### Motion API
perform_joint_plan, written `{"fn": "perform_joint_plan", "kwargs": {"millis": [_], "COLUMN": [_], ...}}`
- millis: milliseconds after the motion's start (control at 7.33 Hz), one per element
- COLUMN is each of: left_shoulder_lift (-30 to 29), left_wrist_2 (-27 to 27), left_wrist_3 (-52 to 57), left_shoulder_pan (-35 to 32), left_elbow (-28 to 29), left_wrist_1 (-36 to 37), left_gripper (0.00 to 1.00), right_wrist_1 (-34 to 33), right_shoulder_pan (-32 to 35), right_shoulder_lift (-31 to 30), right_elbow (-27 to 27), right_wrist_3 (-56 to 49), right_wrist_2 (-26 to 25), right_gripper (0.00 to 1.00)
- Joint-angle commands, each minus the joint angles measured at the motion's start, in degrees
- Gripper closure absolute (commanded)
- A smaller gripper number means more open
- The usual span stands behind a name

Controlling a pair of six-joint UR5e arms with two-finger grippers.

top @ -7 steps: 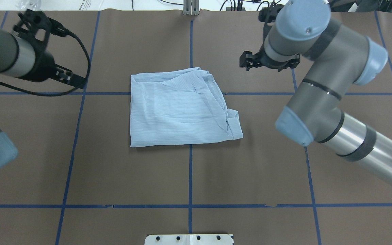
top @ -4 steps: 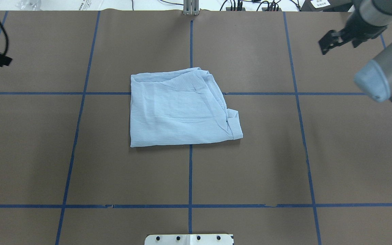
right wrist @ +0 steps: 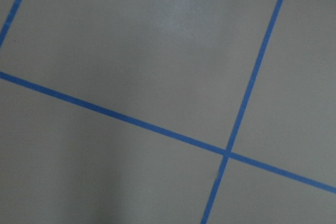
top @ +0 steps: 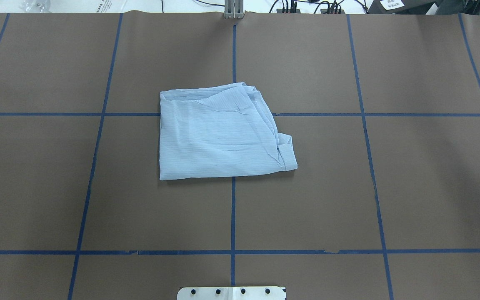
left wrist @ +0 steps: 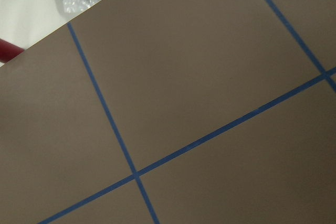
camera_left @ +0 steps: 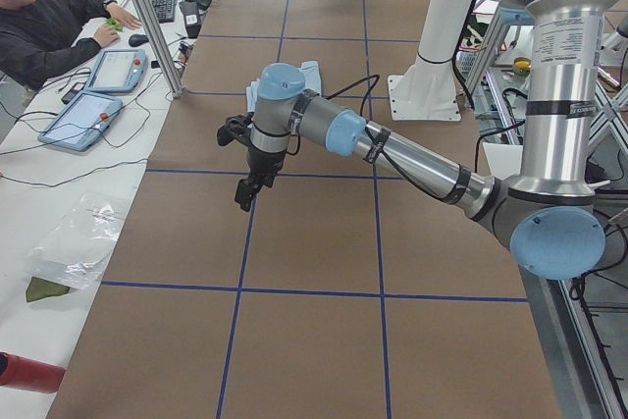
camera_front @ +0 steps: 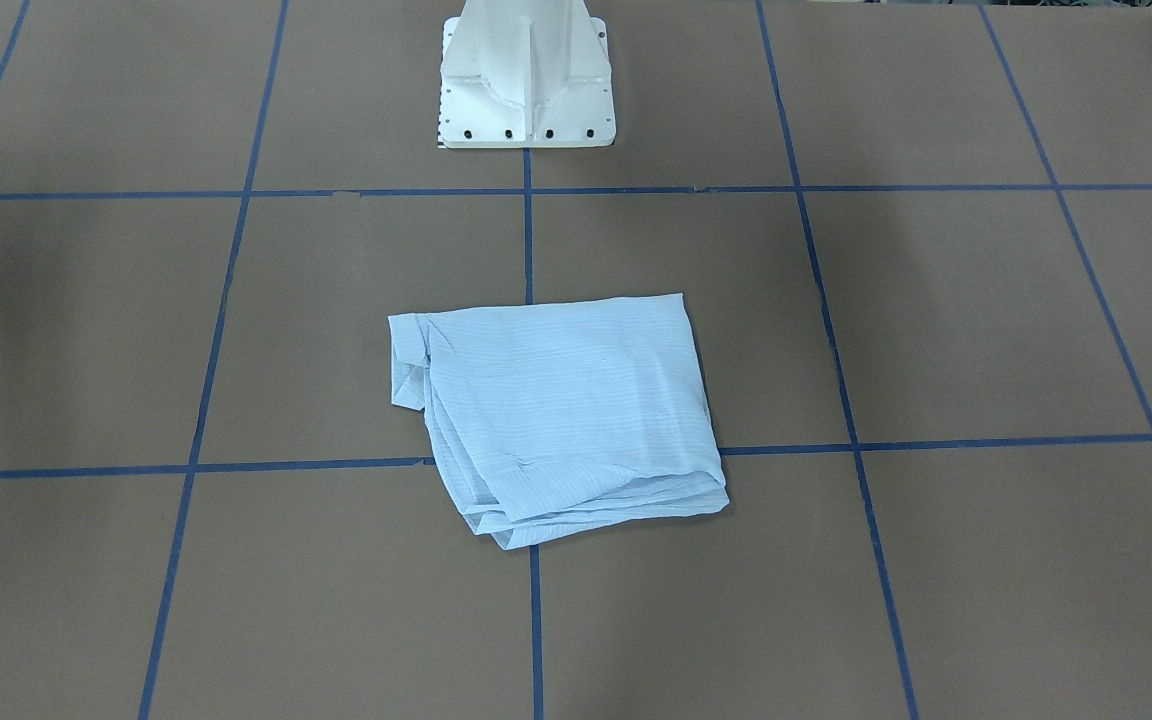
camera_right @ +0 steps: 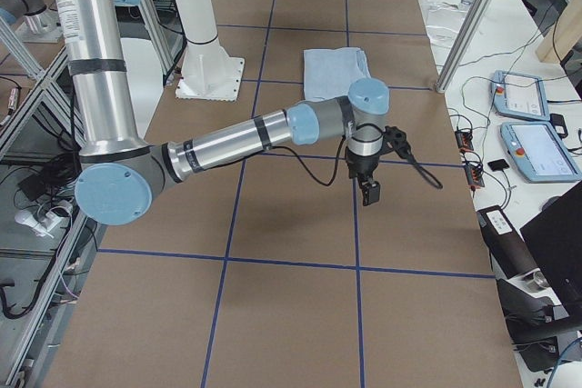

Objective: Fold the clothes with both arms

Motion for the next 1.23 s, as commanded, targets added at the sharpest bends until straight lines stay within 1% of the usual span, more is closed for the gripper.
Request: {"fn": "perform_joint_plan", "kwargs": {"millis": [0,136,273,409,545,682,818,955,1091], "left_shoulder_lift": [1.3,2.0,2.9,6.3,9.2,10.3,9.9,9.3,9.2], "left_wrist_2": [0.0,-0.1,-1.2,-8.8,-11.2,-11.1,-11.1,-11.2,-11.0], "left_wrist_3": [0.6,0.7,0.8,1.9,7.7,9.0,8.9,9.5,8.9], "left_shoulder_pan": [-2.1,-4.0,-4.3,-5.8,-6.5,-9.0,-9.0,-9.1,-9.1], "left_elbow": [6.3,7.4,7.7,8.2,8.6,7.1,9.1,11.2,11.3], "left_wrist_1": [0.0,-0.2,0.1,-0.9,-2.2,-1.0,0.1,-0.9,-0.9], "left_gripper": [0.0,0.0,0.0,0.0,0.0,0.0,0.0,0.0,0.0], "right_wrist_1": [6.1,7.4,8.2,10.0,10.2,10.3,10.1,10.1,10.3], "right_shoulder_pan": [3.3,3.3,3.4,3.4,3.4,3.4,3.4,3.4,3.4], "right_shoulder_lift": [-14.0,-15.8,-17.0,-17.0,-16.4,-16.3,-16.3,-16.3,-16.3], "right_elbow": [0.3,-0.1,0.3,0.8,0.6,0.7,-0.1,0.1,-1.7], "right_wrist_3": [-1.3,-1.3,-1.4,-1.1,-0.7,-0.4,-0.6,-0.6,-0.9], "right_wrist_2": [3.2,3.2,3.6,4.2,4.1,4.1,4.9,8.2,10.6], "right_gripper": [0.0,0.0,0.0,0.0,0.0,0.0,0.0,0.0,0.0]}}
